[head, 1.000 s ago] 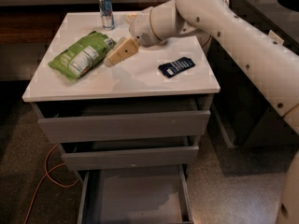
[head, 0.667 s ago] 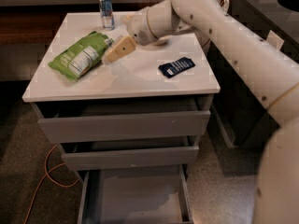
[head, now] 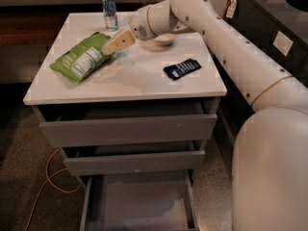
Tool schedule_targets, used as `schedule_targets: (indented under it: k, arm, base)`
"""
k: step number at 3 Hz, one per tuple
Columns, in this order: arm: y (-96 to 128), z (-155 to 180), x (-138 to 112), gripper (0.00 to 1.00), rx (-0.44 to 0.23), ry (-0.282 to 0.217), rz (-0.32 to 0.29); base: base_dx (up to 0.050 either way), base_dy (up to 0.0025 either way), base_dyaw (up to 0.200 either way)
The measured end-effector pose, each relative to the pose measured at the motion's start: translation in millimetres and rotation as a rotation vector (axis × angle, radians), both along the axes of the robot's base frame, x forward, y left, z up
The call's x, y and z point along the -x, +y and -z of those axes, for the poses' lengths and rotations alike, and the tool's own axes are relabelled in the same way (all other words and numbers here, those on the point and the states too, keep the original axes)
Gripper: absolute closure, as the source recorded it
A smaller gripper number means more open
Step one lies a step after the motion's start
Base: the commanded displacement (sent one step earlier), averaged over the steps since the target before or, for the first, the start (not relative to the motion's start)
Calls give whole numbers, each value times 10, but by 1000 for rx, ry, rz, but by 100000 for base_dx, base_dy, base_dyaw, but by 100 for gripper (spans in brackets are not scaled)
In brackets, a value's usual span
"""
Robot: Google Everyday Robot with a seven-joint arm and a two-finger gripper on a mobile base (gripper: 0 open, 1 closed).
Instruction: Place redbull can into bottom drawer
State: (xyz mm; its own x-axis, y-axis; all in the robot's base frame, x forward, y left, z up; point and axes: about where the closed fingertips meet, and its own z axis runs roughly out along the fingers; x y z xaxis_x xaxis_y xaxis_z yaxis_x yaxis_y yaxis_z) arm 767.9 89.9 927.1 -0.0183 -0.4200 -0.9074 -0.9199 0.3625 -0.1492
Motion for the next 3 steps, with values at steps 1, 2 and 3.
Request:
schedule_targets:
  k: [1, 2, 3]
  arm:
    - [175, -45, -211, 0, -21, -59, 60]
    - [453, -158, -345, 0, -104, -115, 148]
    - [585, -232, -418, 0, -186, -133, 218]
  base:
    - [0, 0, 0]
    - [0, 0, 0]
    - [0, 0, 0]
